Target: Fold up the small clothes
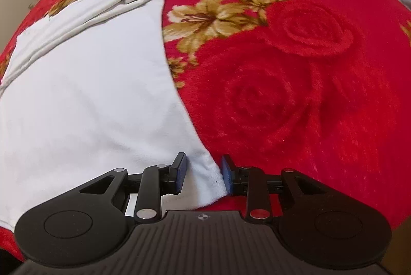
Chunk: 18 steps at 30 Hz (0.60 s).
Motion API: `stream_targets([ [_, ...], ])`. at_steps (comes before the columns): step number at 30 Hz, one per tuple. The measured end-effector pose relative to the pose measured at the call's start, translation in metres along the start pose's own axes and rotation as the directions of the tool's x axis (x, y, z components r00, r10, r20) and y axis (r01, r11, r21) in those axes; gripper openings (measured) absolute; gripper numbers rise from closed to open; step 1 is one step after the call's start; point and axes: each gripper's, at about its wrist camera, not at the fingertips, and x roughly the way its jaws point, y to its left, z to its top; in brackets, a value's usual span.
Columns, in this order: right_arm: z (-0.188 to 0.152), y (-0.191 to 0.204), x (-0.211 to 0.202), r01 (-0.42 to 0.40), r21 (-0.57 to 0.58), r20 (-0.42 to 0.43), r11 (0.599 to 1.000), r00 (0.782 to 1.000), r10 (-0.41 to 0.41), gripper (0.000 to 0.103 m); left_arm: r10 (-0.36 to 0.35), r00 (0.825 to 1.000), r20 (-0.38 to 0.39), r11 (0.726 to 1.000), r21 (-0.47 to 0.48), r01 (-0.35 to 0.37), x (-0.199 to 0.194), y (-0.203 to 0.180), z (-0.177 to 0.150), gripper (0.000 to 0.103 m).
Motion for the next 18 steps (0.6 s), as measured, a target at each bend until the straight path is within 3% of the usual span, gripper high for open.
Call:
stream_targets([
  [7, 0.004, 0.002, 0.002, 0.006, -0.026, 0.009, 1.0, 1.0, -0.006, 0.032, 0.016, 1.0, 0.0, 1.0, 0.024, -0.016, 0.006, -0.004, 0.002, 0.037],
  [10, 0.003, 0.006, 0.002, 0.006, -0.051, 0.021, 0.999, 1.0, -0.005, 0.021, 0.026, 1.0, 0.005, 0.999, 0.036, -0.026, 0.008, -0.006, 0.002, 0.037],
  [12, 0.002, 0.009, 0.001, -0.016, -0.053, 0.026, 0.998, 1.0, 0.017, 0.007, 0.028, 1.0, 0.008, 0.999, 0.043, -0.029, 0.008, -0.007, 0.002, 0.037],
  [18, 0.004, 0.006, -0.003, -0.048, -0.024, 0.038, 0.999, 0.998, 0.049, 0.007, 0.028, 1.0, 0.014, 0.998, 0.053, -0.028, 0.007, -0.007, 0.002, 0.036],
])
